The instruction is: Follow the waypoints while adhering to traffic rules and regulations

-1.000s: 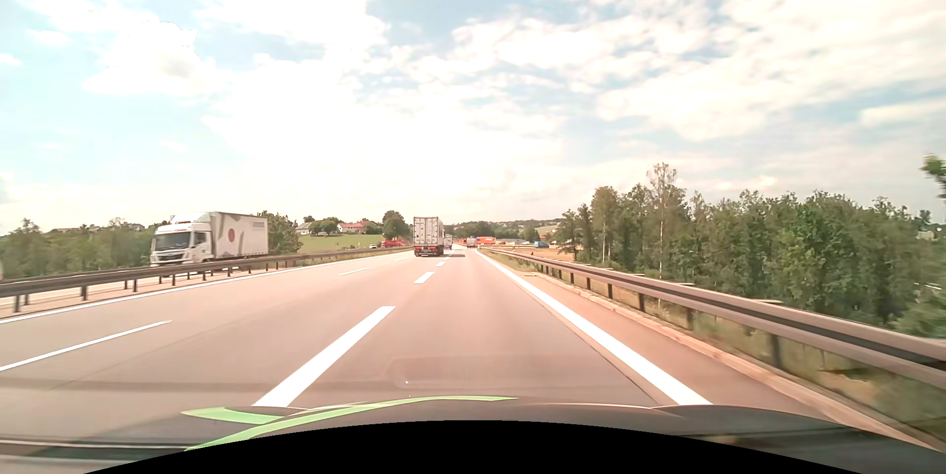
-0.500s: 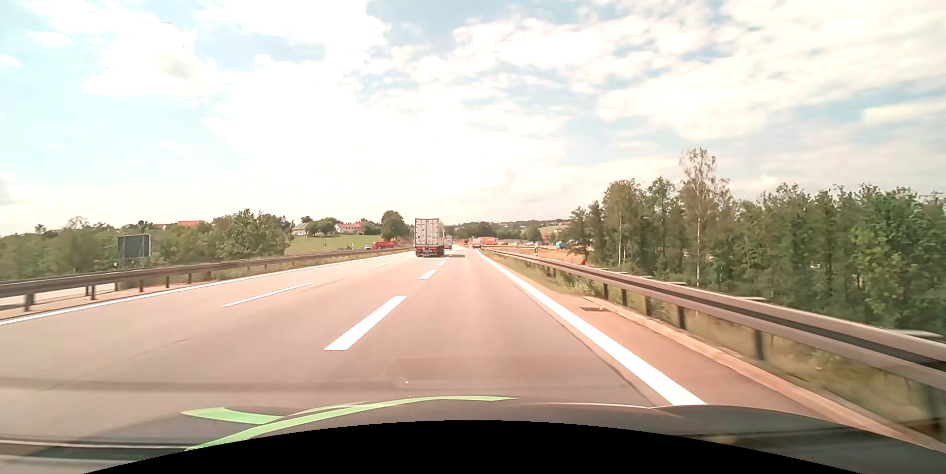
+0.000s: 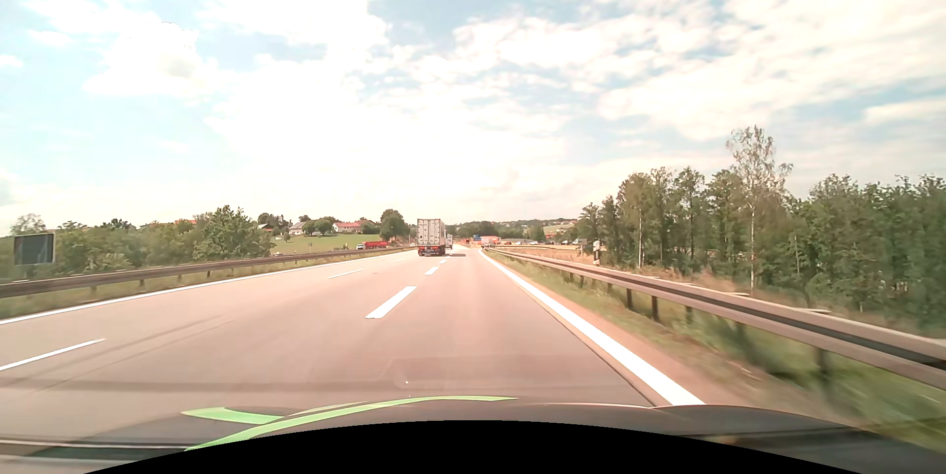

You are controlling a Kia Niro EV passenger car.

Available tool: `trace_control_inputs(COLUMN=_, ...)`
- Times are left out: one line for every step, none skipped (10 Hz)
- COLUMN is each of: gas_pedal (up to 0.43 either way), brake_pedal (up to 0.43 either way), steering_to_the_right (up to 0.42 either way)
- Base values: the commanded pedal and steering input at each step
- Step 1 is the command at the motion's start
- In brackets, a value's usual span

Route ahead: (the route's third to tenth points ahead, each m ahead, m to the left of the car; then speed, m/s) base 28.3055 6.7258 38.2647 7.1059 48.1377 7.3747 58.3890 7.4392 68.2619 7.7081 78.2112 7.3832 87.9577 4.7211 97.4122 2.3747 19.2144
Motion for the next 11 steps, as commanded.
trace_control_inputs(gas_pedal=0.0, brake_pedal=0.0, steering_to_the_right=-0.003)
trace_control_inputs(gas_pedal=0.0, brake_pedal=0.0, steering_to_the_right=-0.003)
trace_control_inputs(gas_pedal=0.0, brake_pedal=0.006, steering_to_the_right=-0.003)
trace_control_inputs(gas_pedal=0.0, brake_pedal=0.006, steering_to_the_right=-0.003)
trace_control_inputs(gas_pedal=0.0, brake_pedal=0.006, steering_to_the_right=-0.003)
trace_control_inputs(gas_pedal=0.0, brake_pedal=0.006, steering_to_the_right=-0.004)
trace_control_inputs(gas_pedal=0.0, brake_pedal=0.006, steering_to_the_right=-0.005)
trace_control_inputs(gas_pedal=0.0, brake_pedal=0.006, steering_to_the_right=-0.005)
trace_control_inputs(gas_pedal=0.0, brake_pedal=0.006, steering_to_the_right=-0.005)
trace_control_inputs(gas_pedal=0.0, brake_pedal=0.012, steering_to_the_right=-0.005)
trace_control_inputs(gas_pedal=0.0, brake_pedal=0.018, steering_to_the_right=-0.005)
